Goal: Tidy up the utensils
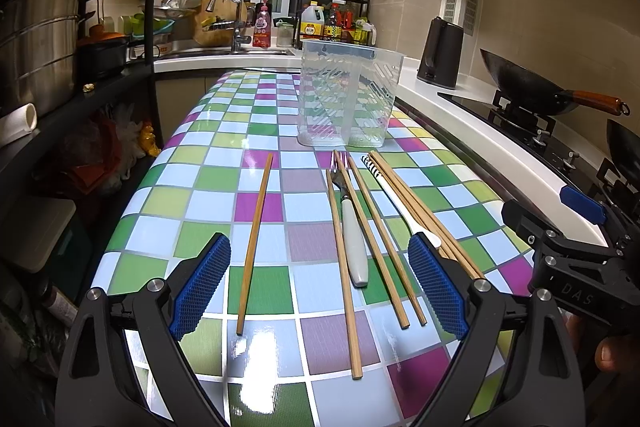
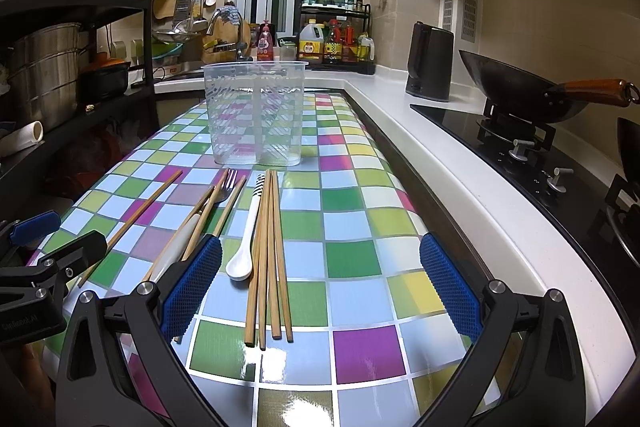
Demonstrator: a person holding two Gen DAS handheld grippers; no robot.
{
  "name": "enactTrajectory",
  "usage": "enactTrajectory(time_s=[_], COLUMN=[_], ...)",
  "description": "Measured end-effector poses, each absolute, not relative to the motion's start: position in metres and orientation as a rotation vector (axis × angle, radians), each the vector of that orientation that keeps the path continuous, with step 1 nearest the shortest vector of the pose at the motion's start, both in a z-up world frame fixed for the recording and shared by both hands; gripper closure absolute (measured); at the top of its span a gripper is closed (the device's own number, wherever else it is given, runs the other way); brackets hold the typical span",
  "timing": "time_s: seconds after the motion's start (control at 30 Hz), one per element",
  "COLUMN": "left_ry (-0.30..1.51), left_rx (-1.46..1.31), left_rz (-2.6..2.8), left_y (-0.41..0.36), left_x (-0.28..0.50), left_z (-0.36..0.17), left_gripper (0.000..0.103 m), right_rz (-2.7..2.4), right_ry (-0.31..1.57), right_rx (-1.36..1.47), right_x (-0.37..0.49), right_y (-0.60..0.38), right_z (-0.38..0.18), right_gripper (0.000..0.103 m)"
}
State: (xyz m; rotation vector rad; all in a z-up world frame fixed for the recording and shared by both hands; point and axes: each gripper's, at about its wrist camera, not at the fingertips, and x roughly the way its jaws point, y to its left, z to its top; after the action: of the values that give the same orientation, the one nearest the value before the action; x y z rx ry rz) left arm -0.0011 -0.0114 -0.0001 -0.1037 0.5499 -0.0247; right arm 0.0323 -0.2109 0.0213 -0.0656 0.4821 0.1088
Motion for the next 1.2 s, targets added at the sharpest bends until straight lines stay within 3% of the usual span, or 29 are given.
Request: enactTrajectory(time_s=[0.07, 0.17, 0.23, 0.3, 0.43, 0.63, 0.8, 0.93, 0.97, 1.0, 1.2], left_ry=[0.554, 0.58, 0.622, 0.669, 0.725, 0.762, 0.781, 0.787, 0.79, 0.791, 0.796], left_rx=[-0.1, -0.095, -0.096, -0.098, -0.136, -0.152, -0.17, -0.153, -0.148, -0.143, -0.121], left_rz=[-0.021, 0.003, 0.036, 0.076, 0.127, 0.129, 0.124, 0.108, 0.104, 0.1, 0.042], left_y=[-0.012, -0.007, -0.002, 0.003, 0.019, 0.025, 0.029, 0.025, 0.024, 0.023, 0.011], left_x=[0.0, 0.003, 0.009, 0.015, 0.02, 0.02, 0.022, 0.023, 0.024, 0.024, 0.022], left_z=[-0.001, -0.008, -0.017, -0.025, -0.034, -0.04, -0.045, -0.046, -0.046, -0.046, -0.044], left_gripper=[0.021, 0.039, 0.055, 0.063, 0.065, 0.073, 0.079, 0.096, 0.097, 0.097, 0.098], right_rz=[0.117, 0.144, 0.16, 0.176, 0.195, 0.232, 0.241, 0.257, 0.262, 0.268, 0.224], right_ry=[0.505, 0.575, 0.619, 0.674, 0.749, 0.825, 0.837, 0.841, 0.844, 0.847, 0.845], right_rx=[-0.053, -0.03, -0.025, -0.002, 0.03, 0.034, 0.015, 0.007, 0.007, 0.007, 0.011], right_x=[0.036, 0.044, 0.049, 0.055, 0.063, 0.068, 0.068, 0.068, 0.069, 0.069, 0.07], right_y=[-0.212, -0.214, -0.214, -0.216, -0.219, -0.215, -0.211, -0.209, -0.209, -0.209, -0.213], right_z=[0.02, 0.012, 0.005, -0.003, -0.017, -0.032, -0.035, -0.035, -0.035, -0.035, -0.033], right_gripper=[0.006, 0.014, 0.031, 0.046, 0.067, 0.076, 0.077, 0.084, 0.088, 0.097, 0.098])
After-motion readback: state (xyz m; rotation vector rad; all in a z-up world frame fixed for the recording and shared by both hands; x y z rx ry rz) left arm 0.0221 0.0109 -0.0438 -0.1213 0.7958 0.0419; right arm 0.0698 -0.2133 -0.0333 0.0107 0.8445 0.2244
